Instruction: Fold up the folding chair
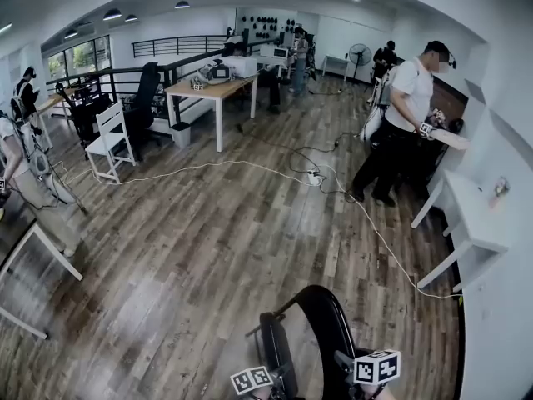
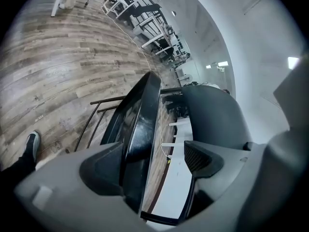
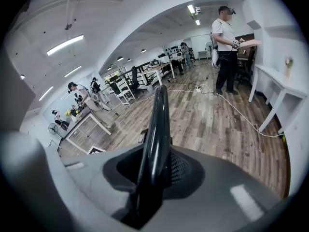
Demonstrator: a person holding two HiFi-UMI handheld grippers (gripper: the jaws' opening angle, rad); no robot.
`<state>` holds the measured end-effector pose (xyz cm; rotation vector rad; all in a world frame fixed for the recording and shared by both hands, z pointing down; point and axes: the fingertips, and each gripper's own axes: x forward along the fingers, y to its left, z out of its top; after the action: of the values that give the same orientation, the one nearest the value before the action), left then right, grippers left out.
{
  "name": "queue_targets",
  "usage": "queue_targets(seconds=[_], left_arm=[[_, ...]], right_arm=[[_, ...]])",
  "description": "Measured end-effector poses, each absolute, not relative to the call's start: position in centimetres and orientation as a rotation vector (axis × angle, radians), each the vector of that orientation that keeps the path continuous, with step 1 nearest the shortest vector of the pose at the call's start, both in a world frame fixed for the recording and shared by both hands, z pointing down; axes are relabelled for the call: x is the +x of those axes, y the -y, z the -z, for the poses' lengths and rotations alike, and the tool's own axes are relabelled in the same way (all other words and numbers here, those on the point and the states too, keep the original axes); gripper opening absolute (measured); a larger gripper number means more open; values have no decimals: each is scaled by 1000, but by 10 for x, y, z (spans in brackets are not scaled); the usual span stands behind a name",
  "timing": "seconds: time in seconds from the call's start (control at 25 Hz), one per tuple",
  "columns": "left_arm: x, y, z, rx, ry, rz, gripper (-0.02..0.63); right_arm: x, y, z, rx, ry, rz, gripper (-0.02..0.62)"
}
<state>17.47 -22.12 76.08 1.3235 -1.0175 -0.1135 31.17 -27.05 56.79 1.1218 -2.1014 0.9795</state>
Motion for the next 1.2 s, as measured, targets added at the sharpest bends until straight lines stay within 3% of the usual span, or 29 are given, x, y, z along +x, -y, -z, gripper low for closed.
queue_targets(seconds=[0.2, 0.4, 1.2], left_arm=[[209, 231, -752, 1328, 995, 112, 403], [231, 237, -755, 1300, 1019, 99, 321], [280, 248, -748, 1432, 921, 1, 316]], right_arm=[[308, 266, -559, 1125, 2116, -973, 100], [307, 267, -553, 1133, 2118, -937, 100], [318, 270, -551, 1159, 2107, -894, 100]])
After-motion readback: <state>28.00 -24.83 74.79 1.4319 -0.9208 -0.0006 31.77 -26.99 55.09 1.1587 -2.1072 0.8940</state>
